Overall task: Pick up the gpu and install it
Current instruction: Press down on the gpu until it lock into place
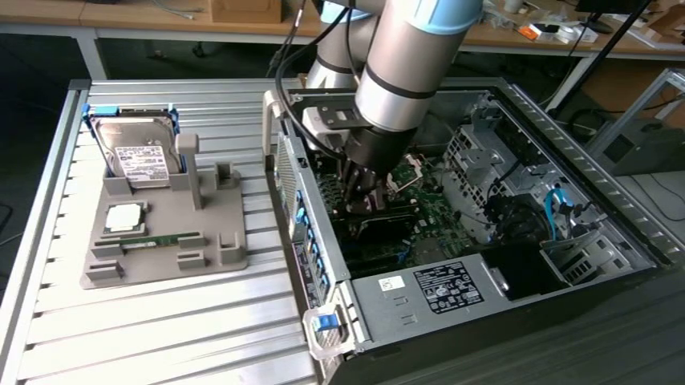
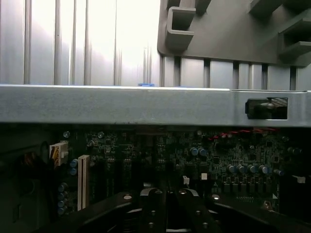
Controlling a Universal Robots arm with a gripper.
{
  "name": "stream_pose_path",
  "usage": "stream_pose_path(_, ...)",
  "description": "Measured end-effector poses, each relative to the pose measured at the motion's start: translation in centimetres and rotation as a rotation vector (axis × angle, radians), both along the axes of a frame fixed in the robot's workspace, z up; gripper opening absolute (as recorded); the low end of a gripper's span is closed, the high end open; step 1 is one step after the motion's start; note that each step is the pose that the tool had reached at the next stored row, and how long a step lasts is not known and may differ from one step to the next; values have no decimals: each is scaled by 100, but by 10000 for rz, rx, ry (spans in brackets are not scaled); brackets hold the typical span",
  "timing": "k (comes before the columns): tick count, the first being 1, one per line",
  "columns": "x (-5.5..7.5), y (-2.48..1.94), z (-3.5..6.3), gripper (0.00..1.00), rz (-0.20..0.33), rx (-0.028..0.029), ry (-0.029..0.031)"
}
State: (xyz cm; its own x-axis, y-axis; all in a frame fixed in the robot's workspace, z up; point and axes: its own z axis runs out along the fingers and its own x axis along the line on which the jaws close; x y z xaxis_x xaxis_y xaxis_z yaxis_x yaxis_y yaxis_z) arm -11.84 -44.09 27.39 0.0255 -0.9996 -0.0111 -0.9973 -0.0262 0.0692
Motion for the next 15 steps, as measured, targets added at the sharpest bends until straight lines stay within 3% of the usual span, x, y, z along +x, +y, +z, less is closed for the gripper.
stream_pose_path(15, 0, -45, -10, 11, 0, 9, 1)
